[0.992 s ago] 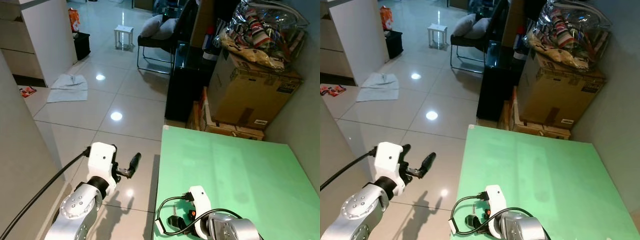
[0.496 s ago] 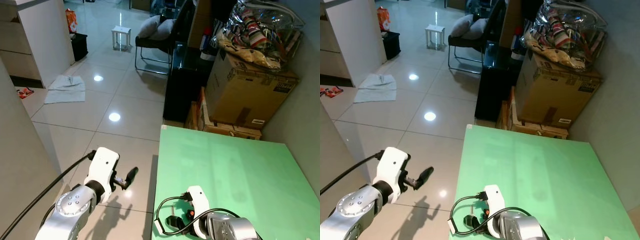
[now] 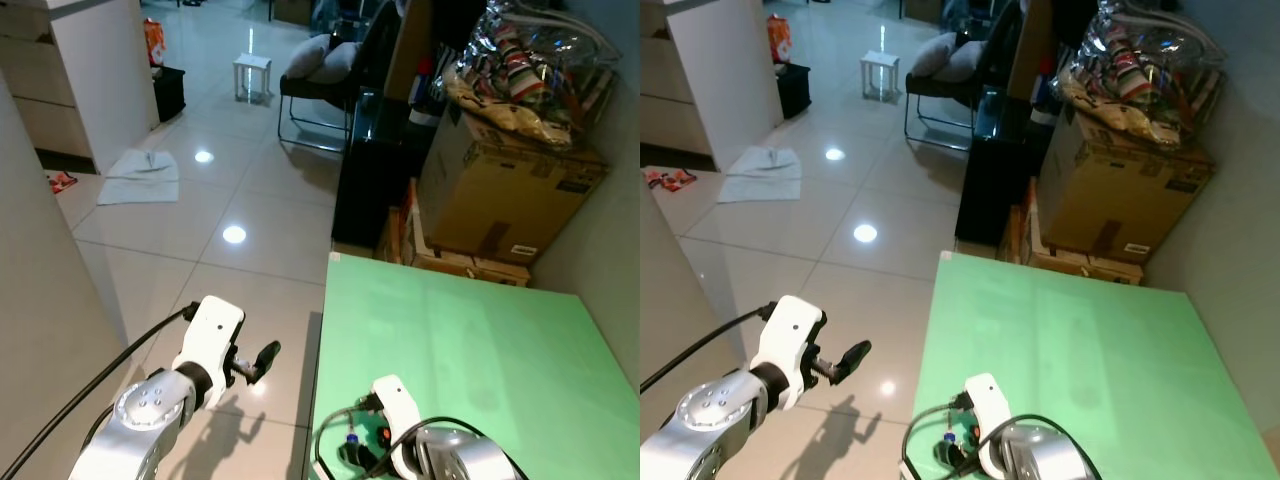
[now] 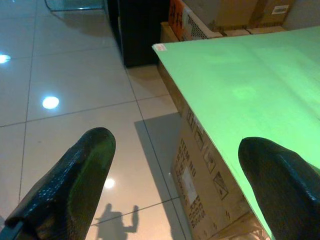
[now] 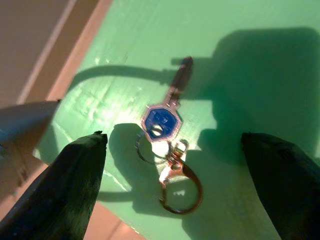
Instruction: Hang keys on a hook
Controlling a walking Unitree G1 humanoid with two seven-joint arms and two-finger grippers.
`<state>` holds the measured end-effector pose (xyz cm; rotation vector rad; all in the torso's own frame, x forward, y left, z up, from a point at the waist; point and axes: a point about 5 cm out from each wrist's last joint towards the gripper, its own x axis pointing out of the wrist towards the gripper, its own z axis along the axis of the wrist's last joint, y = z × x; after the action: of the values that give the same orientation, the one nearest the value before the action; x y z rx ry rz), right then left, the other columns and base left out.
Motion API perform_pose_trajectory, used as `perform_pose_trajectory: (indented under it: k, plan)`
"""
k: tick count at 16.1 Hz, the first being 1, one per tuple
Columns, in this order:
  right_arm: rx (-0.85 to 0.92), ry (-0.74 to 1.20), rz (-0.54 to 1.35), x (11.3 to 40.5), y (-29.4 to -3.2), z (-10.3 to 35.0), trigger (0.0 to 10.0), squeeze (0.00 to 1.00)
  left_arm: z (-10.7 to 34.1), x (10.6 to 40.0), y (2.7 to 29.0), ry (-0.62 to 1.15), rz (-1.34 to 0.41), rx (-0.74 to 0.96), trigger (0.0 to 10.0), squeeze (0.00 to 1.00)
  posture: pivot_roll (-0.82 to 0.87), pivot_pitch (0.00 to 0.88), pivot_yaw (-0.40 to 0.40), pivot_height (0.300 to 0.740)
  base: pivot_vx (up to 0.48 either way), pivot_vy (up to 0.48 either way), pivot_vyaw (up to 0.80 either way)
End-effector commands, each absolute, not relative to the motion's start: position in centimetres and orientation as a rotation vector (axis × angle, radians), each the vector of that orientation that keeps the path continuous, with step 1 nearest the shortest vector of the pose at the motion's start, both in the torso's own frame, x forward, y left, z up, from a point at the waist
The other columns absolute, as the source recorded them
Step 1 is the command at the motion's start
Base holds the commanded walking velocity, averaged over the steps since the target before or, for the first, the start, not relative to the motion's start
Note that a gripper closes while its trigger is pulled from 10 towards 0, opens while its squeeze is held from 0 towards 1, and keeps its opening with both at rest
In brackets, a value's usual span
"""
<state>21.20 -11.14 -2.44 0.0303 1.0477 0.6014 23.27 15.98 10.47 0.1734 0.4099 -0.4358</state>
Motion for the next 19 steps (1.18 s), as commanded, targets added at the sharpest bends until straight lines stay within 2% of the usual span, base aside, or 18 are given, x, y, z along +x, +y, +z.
perform_pose_trajectory:
  k: [1, 7, 10, 15, 19]
  plan:
    - [-0.023, 1.107, 0.573, 20.3, -12.6, -3.2, 10.0, 1.0, 10.7, 23.1, 15.4, 0.406, -0.451, 0.174, 10.0, 0.0, 0.04, 0.047, -0.125, 0.74, 0.0, 0.0, 0.0]
    - [-0.098, 1.085, 0.57, 20.2, -14.1, -2.5, 10.0, 1.0, 10.4, 23.1, 15.6, 0.427, -0.438, 0.175, 10.0, 0.0, 0.04, 0.044, -0.137, 0.74, 0.0, 0.0, 0.0]
    - [-0.044, 1.085, 0.565, 20.5, -13.5, -2.9, 10.0, 1.0, 10.2, 23.2, 15.4, 0.431, -0.433, 0.177, 10.0, 0.0, 0.04, 0.044, -0.136, 0.74, 0.0, 0.0, 0.0]
    - [-0.042, 0.96, 0.541, 22.8, -12.8, -1.7, 10.0, 1.0, 10.3, 23.2, 15.4, 0.426, -0.425, 0.176, 10.0, 0.0, 0.05, 0.044, -0.139, 0.74, 0.0, 0.0, 0.0]
    - [0.091, 0.983, 0.586, 22.6, -11.5, -1.5, 10.0, 1.0, 10.2, 23.1, 15.4, 0.429, -0.424, 0.174, 10.0, 0.0, 0.05, 0.042, -0.142, 0.74, 0.0, 0.0, 0.0]
